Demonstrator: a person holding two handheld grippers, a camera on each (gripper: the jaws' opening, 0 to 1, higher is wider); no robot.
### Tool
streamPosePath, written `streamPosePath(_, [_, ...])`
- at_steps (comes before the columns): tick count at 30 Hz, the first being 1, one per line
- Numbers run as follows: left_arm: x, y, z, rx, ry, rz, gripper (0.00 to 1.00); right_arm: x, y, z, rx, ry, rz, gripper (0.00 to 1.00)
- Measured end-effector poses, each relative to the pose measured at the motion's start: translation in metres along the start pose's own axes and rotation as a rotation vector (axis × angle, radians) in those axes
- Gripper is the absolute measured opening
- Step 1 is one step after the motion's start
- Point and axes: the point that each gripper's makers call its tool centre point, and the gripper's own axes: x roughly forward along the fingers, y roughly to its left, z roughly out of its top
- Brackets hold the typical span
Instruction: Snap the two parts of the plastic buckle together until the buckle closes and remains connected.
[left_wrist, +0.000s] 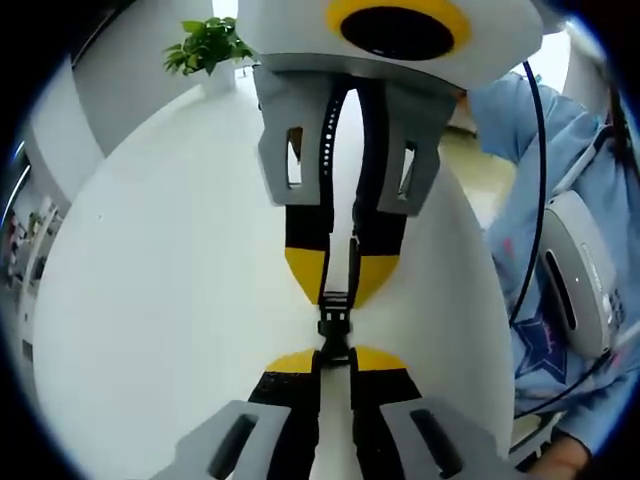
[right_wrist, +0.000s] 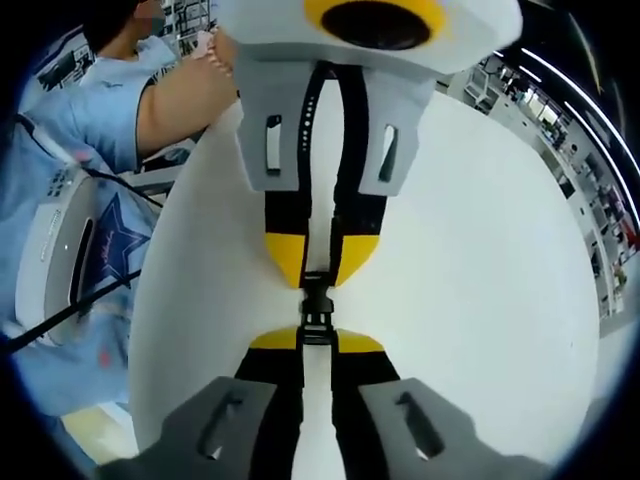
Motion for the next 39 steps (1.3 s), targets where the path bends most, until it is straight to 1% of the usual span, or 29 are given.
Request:
streamPosePath(5, [0.000,0.000,-0.001,0.001,-0.009,-0.003,0.06,0.001,0.001,0.001,-0.053,0.009,0.018,0.06])
streamPosePath(14, [0.000,0.000,-0.002,0.010,-0.013,-0.014,0.06,0.004,0.001,0.004,-0.109,0.021,0.049,0.06])
streamPosePath(15, [0.000,0.000,-0.002,0.011,-0.015,-0.017,0.06,0.006,0.002,0.008,-0.108,0.001,0.052,0.06])
streamPosePath(16, [0.001,-0.001,-0.002,0.010,-0.016,-0.019,0.06,0.006,0.003,0.008,-0.101,0.024,0.058,0.06])
streamPosePath(17, [0.002,-0.001,-0.001,0.009,-0.022,-0.024,0.06,0.010,0.004,0.012,-0.129,0.014,0.061,0.06])
streamPosePath(22, [0.003,0.001,-0.002,0.003,-0.039,-0.026,0.07,0.008,0.006,0.014,-0.107,0.018,0.056,0.07])
streamPosePath(26, [0.004,0.002,-0.002,0.002,-0.026,-0.024,0.07,0.009,0.008,0.015,-0.108,0.041,0.044,0.07])
streamPosePath(31, [0.004,0.003,-0.002,-0.002,-0.007,-0.025,0.07,0.008,0.006,0.012,-0.105,0.063,0.035,0.07])
streamPosePath(39, [0.004,0.004,-0.002,-0.005,0.012,-0.036,0.08,0.009,0.005,0.009,-0.076,0.044,0.027,0.07])
